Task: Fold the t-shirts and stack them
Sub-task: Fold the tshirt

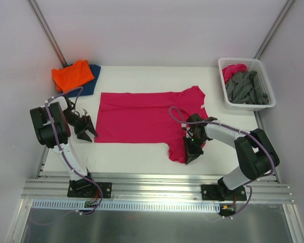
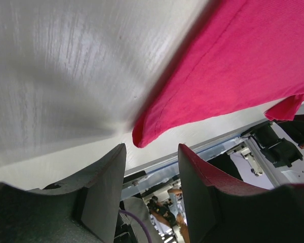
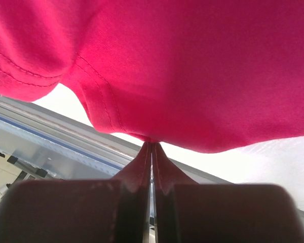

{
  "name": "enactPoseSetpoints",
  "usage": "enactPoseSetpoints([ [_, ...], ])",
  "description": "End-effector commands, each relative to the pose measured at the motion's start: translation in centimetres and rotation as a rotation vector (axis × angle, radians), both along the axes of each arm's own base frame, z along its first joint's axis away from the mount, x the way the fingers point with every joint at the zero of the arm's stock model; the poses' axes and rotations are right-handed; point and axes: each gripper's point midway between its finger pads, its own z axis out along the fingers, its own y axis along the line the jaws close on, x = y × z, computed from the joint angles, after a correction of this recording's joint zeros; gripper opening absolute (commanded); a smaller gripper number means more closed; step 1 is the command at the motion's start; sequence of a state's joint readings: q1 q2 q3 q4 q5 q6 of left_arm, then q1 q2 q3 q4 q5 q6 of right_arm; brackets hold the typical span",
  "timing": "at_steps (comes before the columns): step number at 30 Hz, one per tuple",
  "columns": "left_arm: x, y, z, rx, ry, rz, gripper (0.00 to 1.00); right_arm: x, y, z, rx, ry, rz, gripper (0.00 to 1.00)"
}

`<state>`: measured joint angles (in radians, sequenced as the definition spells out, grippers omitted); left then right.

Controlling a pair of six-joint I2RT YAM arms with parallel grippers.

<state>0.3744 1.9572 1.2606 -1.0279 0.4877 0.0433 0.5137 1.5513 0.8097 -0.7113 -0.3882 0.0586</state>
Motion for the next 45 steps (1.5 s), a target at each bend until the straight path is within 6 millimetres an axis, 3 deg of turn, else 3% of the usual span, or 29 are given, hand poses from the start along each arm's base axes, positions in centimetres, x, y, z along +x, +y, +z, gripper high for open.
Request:
enactPoseSetpoints([
  [1,-0.3,0.3,-0.5,0.001,0.043,0.004,0.46,0.9,0.0,0.6,0.001,-0.033,0.005,0.01],
  [5,-0.1,0.2,-0.8,-0.009,0.052,0.009,0.42,0.8,-0.1,0.6,-0.002,-0.038,0.008,0.01],
  [7,0.0,0.2,-1.0,-0.013,0.055,0.009,0.35,0.9,0.0,0.6,-0.001,-0.041,0.01,0.0],
  [8,0.1,0.2,-0.9,-0.015,0.053,0.012,0.31,0.8,-0.1,0.6,-0.001,-0.039,0.008,0.01],
  [9,0.2,0.2,-1.0,-0.015,0.053,0.013,0.17,0.9,-0.1,0.6,-0.003,-0.04,0.008,0.01],
  [12,0.3,0.2,-1.0,-0.016,0.054,0.016,0.0,1.0,0.0,0.7,0.0,-0.044,0.009,0.01],
  [17,0.2,0.1,-0.6,-0.019,0.046,0.019,0.0,2.0,0.0,1.1,0.001,-0.077,0.009,0.0],
  [27,1.4,0.2,1.3,-0.028,-0.024,0.013,0.0,7.0,-1.4,3.3,0.006,-0.201,-0.047,0.0],
  [36,2.7,0.2,2.8,-0.04,-0.09,-0.002,0.0,7.6,-2.3,3.8,0.005,-0.247,-0.08,0.0],
  [40,3.3,0.3,3.0,-0.04,-0.109,-0.009,0.0,9.7,-3.2,4.8,0.006,-0.299,-0.127,0.0],
  [45,4.4,0.1,3.7,-0.032,-0.146,-0.057,0.0,13.6,-4.8,6.9,0.009,-0.37,-0.199,0.0],
])
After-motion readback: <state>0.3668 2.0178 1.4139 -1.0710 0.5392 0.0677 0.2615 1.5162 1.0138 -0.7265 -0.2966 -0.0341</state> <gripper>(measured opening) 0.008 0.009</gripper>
